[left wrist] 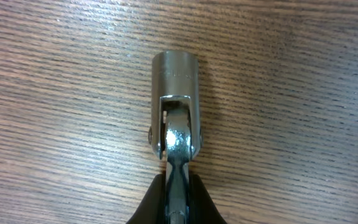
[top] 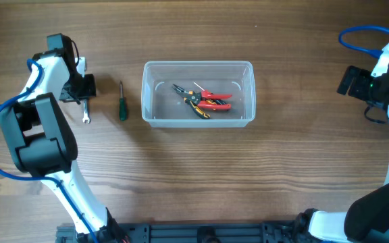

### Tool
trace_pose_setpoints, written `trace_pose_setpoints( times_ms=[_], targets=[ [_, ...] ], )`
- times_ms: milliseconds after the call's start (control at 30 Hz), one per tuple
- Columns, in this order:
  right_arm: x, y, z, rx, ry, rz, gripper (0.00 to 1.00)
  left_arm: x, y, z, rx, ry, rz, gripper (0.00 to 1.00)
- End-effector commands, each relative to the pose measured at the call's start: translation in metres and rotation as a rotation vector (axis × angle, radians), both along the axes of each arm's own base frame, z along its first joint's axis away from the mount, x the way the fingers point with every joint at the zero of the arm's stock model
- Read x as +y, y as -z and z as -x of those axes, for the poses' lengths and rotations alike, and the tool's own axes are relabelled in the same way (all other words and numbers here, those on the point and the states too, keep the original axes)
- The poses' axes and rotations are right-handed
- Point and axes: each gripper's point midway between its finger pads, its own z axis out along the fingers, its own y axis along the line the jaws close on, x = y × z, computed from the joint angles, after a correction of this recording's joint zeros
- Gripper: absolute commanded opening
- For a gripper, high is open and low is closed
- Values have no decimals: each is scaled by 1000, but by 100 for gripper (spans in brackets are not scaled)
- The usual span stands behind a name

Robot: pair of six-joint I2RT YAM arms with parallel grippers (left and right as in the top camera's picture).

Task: Pack container
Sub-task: 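Lift the wrench and carry it right into the container, release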

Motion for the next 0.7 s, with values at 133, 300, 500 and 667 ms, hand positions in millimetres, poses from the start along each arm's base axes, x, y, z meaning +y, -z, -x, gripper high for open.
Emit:
trace_pose_setpoints(
  times_ms=[133, 300, 500, 667],
  targets=[
    [0, 0, 0, -5, 12, -9, 100, -1, -78, -21, -184, 9, -42, 4],
    [0, 0, 0, -5, 12, -9, 100, -36, -160, -35, -399, 84, 34, 4],
    [0, 0, 0, -5, 12, -9, 100, -135, -261, -28, -668, 322, 231, 4],
    [0, 0, 0, -5, 12, -9, 100, -217, -300, -5, -754, 529, 311, 4]
  ],
)
